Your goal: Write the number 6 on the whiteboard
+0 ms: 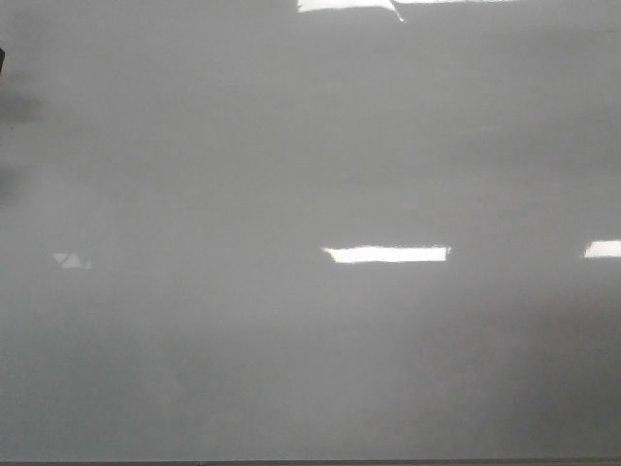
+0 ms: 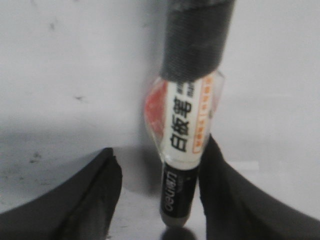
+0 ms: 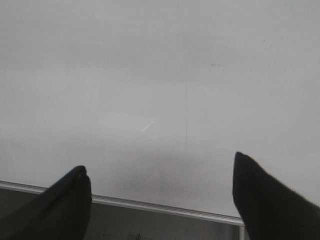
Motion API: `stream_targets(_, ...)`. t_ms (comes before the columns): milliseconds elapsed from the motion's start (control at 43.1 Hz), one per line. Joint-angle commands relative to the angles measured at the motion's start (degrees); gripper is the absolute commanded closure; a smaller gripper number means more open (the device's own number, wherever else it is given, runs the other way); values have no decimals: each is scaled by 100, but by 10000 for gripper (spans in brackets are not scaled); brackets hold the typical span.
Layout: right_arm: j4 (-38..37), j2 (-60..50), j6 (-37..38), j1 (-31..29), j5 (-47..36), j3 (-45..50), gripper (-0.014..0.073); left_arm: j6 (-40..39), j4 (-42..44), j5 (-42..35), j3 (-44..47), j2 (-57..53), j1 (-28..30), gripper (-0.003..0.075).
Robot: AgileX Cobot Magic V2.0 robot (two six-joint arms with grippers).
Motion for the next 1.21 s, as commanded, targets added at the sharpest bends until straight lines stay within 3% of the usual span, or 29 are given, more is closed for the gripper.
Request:
stream_targets(0,45,7,-49,-9,-383,-156,-7,-32,-67,-491,-188,-82,-36,505)
stream_targets(301,45,7,-49,-9,-416,-156,-7,-32,-67,-357,-188,-224,-36,680)
stream_targets(579,45,7,-49,-9,-219,-332,-7,-32,23,299,-188,-1139,-36,741)
stream_targets(765,45,132,-49,-9,452,-736,-7,472,275,1681,-396,-1847,-36,741)
stream_targets(997,70,279,-49,-9,500,-852,-7,1551,179,4234,-1026,-2087,-311,741)
stream_targets(1182,157,404,-95,37,535,-852,-7,2410,-389,4820,-1213,-1974,-1048,741)
